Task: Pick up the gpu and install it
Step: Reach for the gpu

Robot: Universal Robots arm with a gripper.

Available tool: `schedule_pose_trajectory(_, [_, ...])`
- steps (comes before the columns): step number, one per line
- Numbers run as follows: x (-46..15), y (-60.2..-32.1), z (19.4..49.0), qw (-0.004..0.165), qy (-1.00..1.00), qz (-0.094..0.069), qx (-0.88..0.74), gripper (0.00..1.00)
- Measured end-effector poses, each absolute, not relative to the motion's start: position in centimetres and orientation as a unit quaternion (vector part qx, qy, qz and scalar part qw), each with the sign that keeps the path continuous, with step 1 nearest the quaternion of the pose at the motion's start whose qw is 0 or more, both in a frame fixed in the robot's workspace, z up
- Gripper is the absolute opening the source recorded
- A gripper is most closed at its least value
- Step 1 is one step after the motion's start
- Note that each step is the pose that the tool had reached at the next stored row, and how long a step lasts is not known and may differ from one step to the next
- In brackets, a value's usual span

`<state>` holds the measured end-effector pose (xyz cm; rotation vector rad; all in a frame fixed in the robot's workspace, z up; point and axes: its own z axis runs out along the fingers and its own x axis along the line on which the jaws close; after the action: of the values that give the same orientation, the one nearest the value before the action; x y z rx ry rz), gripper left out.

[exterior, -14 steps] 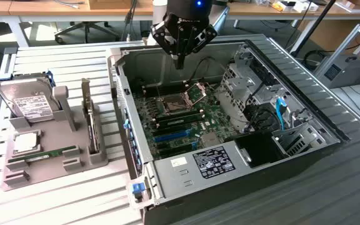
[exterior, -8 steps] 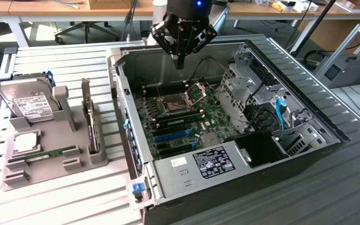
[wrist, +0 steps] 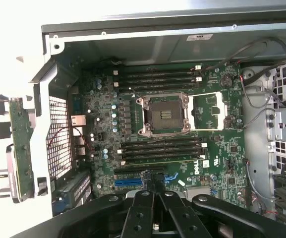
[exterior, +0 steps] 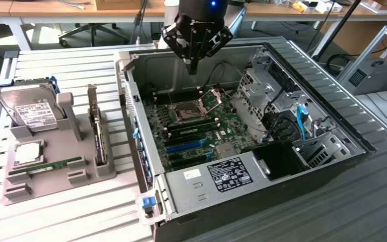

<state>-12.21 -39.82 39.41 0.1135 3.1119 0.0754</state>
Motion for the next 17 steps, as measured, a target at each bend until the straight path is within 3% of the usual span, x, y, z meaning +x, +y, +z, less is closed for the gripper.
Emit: schedule_pose_trajectory(17, [-19.5,-39.8,39.4,0.013,0.999,0.024,0.036,0.11])
